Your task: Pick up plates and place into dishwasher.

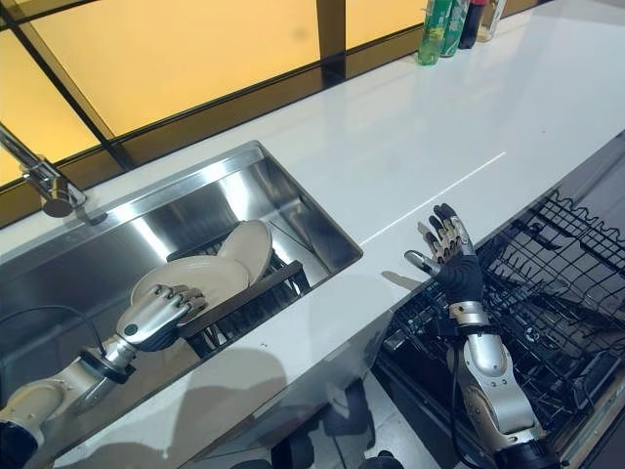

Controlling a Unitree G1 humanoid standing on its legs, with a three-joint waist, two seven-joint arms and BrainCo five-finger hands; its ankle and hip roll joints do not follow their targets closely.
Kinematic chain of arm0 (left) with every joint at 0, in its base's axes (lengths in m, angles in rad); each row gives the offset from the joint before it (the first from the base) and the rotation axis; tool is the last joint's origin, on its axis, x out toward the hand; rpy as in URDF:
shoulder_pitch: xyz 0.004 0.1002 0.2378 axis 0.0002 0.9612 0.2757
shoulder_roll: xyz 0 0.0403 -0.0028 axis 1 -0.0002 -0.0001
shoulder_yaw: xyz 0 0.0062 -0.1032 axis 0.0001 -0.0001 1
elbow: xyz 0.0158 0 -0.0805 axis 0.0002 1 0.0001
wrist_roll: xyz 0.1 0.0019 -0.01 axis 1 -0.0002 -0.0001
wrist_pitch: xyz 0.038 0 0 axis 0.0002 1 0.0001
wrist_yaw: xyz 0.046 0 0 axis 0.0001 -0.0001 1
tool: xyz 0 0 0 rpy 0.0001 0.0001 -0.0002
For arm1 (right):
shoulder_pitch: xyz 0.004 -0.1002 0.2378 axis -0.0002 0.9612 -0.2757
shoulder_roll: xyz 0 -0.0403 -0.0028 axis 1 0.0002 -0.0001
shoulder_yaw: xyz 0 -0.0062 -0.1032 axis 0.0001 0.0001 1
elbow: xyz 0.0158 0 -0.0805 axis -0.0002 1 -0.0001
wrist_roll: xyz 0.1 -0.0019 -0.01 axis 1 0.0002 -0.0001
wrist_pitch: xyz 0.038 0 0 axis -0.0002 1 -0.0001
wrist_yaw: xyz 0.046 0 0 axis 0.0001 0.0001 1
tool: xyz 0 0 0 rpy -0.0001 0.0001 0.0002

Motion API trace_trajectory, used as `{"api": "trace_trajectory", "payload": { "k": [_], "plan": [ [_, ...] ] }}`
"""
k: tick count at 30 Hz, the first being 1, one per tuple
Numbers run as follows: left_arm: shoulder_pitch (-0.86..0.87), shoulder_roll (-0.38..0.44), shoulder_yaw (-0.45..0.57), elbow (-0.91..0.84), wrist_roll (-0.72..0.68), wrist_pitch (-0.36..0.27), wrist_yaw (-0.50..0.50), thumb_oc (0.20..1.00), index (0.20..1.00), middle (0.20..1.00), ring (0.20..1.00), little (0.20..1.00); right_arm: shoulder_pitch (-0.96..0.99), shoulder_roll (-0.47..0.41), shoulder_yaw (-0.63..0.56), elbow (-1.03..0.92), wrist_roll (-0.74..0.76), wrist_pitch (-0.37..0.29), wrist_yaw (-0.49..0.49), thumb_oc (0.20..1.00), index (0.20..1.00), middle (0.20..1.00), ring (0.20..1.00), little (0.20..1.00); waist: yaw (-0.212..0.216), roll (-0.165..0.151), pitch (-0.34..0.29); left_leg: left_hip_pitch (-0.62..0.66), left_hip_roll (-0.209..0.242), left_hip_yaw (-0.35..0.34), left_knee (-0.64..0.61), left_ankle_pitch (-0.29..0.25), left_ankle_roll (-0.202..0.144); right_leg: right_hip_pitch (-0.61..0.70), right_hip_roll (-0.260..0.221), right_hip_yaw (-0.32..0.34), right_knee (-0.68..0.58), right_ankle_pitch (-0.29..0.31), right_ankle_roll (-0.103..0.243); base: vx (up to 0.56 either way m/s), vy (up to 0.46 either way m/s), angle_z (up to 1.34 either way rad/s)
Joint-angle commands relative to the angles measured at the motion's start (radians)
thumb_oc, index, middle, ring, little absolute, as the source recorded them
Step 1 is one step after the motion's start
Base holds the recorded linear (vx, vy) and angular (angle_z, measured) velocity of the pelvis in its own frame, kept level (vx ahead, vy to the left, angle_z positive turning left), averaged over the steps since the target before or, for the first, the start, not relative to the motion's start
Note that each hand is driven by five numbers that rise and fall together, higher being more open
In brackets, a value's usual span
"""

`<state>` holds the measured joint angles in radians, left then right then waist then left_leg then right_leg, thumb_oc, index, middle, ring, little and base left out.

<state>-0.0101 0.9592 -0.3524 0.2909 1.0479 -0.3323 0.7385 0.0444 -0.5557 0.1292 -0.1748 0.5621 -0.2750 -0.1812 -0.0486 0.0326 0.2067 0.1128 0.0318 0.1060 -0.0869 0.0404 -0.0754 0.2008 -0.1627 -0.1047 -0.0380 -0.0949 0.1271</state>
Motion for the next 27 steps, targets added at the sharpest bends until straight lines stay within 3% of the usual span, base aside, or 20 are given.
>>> {"api": "trace_trajectory", "payload": {
  "k": [1,11,19,23,27],
  "plan": [
    [-0.006,0.037,0.148,-0.065,-0.001,-0.003,0.098,0.200,0.200,0.200,0.200,0.200,0.031,-0.019,-0.020,-0.076,-0.007,-0.024,0.001,1.000,1.000,1.000,1.000,1.000,0.024,0.010,-0.113,-0.028,-0.010,-0.014,0.007,-0.049,0.030,-0.150,-0.015,-0.013,0.078,0.060,0.045,0.01,-0.019,0.05],
    [0.041,0.053,0.254,-0.178,0.014,-0.017,0.076,0.200,0.200,0.200,0.200,0.200,0.057,-0.021,-0.049,-0.093,0.011,-0.011,0.007,1.000,1.000,1.000,1.000,1.000,0.038,0.007,-0.130,-0.020,-0.010,-0.031,0.001,-0.052,0.027,-0.135,-0.012,-0.027,0.070,0.057,0.044,0.00,-0.014,0.04],
    [0.052,0.063,0.330,-0.191,-0.011,0.097,0.124,0.200,0.200,0.200,0.200,0.200,0.050,-0.024,-0.063,-0.098,0.008,-0.023,0.003,1.000,1.000,1.000,1.000,1.000,0.047,-0.003,-0.143,-0.020,-0.010,-0.032,0.000,-0.061,0.024,-0.123,-0.011,-0.036,0.045,0.062,0.043,-0.03,-0.013,0.02],
    [0.066,0.046,0.402,-0.209,-0.037,0.118,0.136,0.200,0.200,0.200,0.200,0.200,0.049,-0.016,-0.078,-0.106,0.000,-0.017,0.002,1.000,1.000,1.000,1.000,1.000,0.056,-0.006,-0.155,-0.023,-0.010,-0.034,0.000,-0.063,0.023,-0.122,-0.012,-0.042,0.043,0.061,0.043,-0.04,-0.005,0.00],
    [0.083,0.017,0.452,-0.236,-0.072,0.096,0.115,0.200,0.200,0.200,0.200,0.200,0.052,-0.011,-0.092,-0.114,-0.002,-0.009,-0.003,1.000,1.000,1.000,1.000,1.000,0.063,-0.011,-0.162,-0.022,-0.011,-0.039,0.000,-0.065,0.022,-0.120,-0.012,-0.048,0.046,0.059,0.042,-0.01,-0.005,0.04]
  ]
}}
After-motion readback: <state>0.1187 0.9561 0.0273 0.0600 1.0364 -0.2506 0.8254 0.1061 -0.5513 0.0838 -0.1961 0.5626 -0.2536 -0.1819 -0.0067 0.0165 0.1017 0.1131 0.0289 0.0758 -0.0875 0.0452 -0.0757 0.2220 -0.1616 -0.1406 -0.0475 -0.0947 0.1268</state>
